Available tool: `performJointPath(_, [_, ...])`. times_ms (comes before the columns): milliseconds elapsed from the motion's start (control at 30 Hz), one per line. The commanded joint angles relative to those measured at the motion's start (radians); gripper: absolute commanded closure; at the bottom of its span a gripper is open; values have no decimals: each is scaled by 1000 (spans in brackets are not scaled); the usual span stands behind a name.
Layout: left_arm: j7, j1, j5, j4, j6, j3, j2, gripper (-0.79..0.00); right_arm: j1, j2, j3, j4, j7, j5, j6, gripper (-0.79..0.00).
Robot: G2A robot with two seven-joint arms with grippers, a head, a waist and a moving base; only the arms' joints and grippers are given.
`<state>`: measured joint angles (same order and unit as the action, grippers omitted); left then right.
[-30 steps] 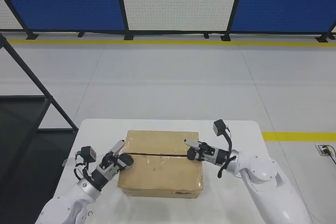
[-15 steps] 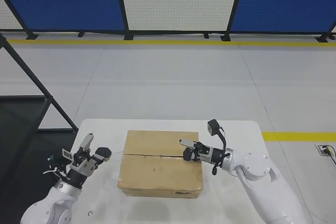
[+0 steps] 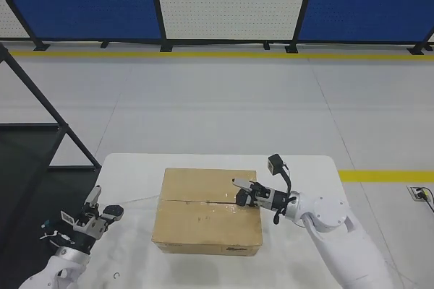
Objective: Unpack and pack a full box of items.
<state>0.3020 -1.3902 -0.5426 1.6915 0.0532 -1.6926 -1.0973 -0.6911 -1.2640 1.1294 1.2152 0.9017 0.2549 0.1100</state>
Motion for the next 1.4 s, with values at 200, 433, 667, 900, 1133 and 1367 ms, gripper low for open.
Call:
performJointPath(200, [0, 0, 0, 0, 0, 0, 0, -785, 0, 0, 0, 0, 1, 0, 0, -785])
performJointPath(433, [-6, -16, 15, -36, -31, 44, -7, -785, -18, 1, 2, 21, -16, 3, 3, -785])
performJointPath(667, [-47, 22, 56, -102, -85, 97, -14, -785, -27, 6, 6, 45, 8, -9, 9, -785])
performJointPath(900, [-72, 94, 48, -167, -123, 150, -26, -785, -29, 9, 6, 51, 17, -15, 6, -785])
performJointPath(1133, [-139, 164, 6, -231, -112, 196, -43, -785, -35, 12, 10, 62, 24, -14, 7, -785])
performJointPath(1367, [-217, 236, -29, -302, -78, 249, -66, -785, -34, 14, 10, 62, 28, -8, 7, -785])
